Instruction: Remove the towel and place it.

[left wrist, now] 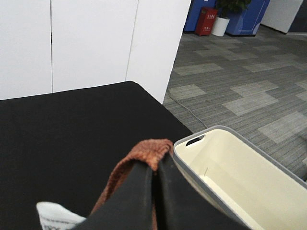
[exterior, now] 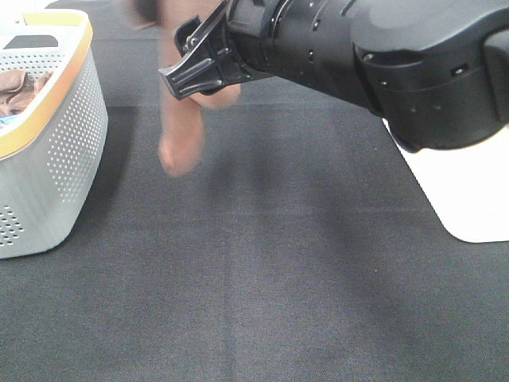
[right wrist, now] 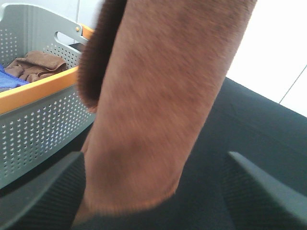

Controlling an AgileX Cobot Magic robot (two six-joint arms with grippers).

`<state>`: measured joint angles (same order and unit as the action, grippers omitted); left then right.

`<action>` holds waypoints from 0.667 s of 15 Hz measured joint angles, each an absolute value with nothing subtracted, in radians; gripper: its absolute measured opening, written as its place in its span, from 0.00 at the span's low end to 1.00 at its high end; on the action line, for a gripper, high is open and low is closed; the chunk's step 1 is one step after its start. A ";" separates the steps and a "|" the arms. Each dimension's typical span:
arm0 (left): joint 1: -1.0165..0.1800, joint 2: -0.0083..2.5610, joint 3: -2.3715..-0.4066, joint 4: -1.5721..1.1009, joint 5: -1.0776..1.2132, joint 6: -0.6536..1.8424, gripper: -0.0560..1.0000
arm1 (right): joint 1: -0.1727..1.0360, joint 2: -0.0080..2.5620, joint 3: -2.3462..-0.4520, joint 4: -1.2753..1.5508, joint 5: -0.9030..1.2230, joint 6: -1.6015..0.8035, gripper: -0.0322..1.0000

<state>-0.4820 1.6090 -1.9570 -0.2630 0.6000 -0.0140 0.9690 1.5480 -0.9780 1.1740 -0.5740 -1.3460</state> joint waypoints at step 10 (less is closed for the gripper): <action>-0.482 1.609 -1.957 -0.364 0.580 -0.014 0.05 | 0.969 1.591 -0.978 0.835 -0.421 -0.982 0.64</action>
<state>-0.4820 1.6090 -1.9570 -0.3640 0.5800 -0.0140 0.9690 1.5910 -0.9780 0.8350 -0.4210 -0.9820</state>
